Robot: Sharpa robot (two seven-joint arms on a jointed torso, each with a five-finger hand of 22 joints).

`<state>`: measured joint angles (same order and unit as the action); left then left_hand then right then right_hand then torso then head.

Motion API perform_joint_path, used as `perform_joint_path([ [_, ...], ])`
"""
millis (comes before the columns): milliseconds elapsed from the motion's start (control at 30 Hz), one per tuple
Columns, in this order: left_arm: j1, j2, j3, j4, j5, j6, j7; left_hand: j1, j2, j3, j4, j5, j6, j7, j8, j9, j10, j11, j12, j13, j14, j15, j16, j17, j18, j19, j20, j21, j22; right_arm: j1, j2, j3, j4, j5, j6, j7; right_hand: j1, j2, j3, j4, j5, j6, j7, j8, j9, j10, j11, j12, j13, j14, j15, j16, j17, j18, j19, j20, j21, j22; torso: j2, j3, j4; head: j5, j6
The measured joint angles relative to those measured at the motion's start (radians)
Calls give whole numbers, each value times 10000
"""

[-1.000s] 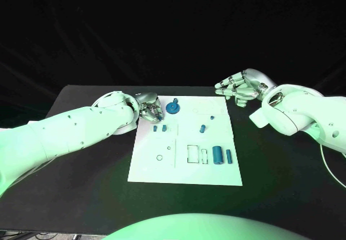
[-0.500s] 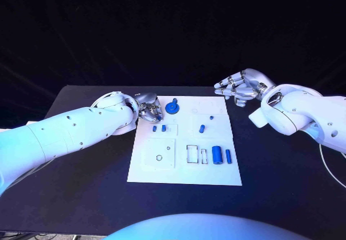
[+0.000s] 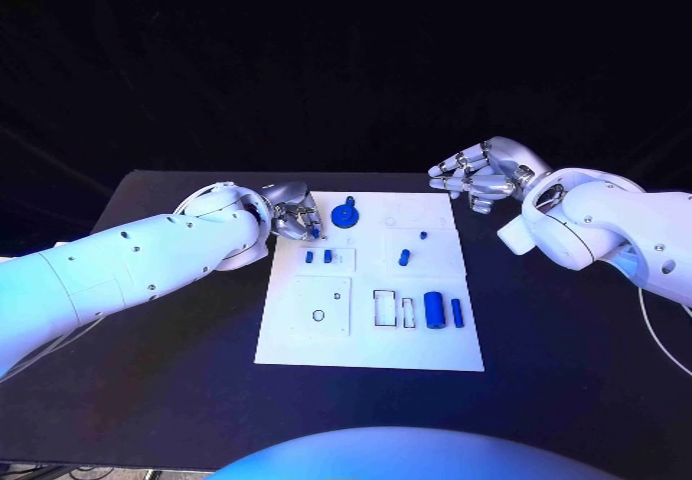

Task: Assemble the parts on the task board

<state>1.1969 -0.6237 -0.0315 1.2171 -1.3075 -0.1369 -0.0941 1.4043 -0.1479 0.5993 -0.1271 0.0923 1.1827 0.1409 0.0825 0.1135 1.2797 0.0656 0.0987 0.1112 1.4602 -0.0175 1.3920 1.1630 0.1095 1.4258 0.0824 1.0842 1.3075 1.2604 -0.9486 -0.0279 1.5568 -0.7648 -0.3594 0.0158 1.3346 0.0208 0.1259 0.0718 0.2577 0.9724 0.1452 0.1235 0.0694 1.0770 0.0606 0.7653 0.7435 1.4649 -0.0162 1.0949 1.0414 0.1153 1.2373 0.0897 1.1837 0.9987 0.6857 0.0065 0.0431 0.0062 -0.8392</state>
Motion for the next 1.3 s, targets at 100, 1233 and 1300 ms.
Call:
perform_joint_path([
  [100, 0, -42, 13, 17, 144, -58, 21, 0, 0, 0, 0, 0, 0, 0, 0, -2, 0, 0, 0, 1, 0, 0, 0, 0, -1, 0, 0, 0, 0, 0, 0, 0, -1, 0, 0, 0, 0, 0, 0, 0, 0, 0, 0, 0, 0, 0, 0, 0, 0, 0, 0, 0, 0, 0, 0, 0, 0, 0, -1, 1, 0, 5, 6],
  [1233, -31, 185, 16, -185, 871, -119, 243, 3, 0, -29, 27, 0, -3, -1, -1, 6, 35, -35, 0, 12, 0, 0, 0, -38, 0, 0, 0, -38, -1, 0, 4, 0, 11, 0, 5, 1, 0, 0, 0, 0, 0, 0, 0, -1, 0, 4, 4, 0, 1, 0, 0, 0, -1, 0, 0, 0, 0, 0, 7, 8, -11, 16, 20],
  [1300, -34, 190, 16, -202, 809, -89, 230, 3, 0, -30, 27, 0, -3, -2, -1, 6, 35, -35, 0, 12, 0, 0, 0, -47, -1, 0, 0, -38, -1, 0, 4, 0, 11, 0, 6, 1, 0, 0, 0, 0, 0, 0, 0, 0, 0, 4, 4, 0, 1, 0, 0, 0, -2, 0, 0, 0, 0, 0, 5, 8, -12, 13, 15],
])
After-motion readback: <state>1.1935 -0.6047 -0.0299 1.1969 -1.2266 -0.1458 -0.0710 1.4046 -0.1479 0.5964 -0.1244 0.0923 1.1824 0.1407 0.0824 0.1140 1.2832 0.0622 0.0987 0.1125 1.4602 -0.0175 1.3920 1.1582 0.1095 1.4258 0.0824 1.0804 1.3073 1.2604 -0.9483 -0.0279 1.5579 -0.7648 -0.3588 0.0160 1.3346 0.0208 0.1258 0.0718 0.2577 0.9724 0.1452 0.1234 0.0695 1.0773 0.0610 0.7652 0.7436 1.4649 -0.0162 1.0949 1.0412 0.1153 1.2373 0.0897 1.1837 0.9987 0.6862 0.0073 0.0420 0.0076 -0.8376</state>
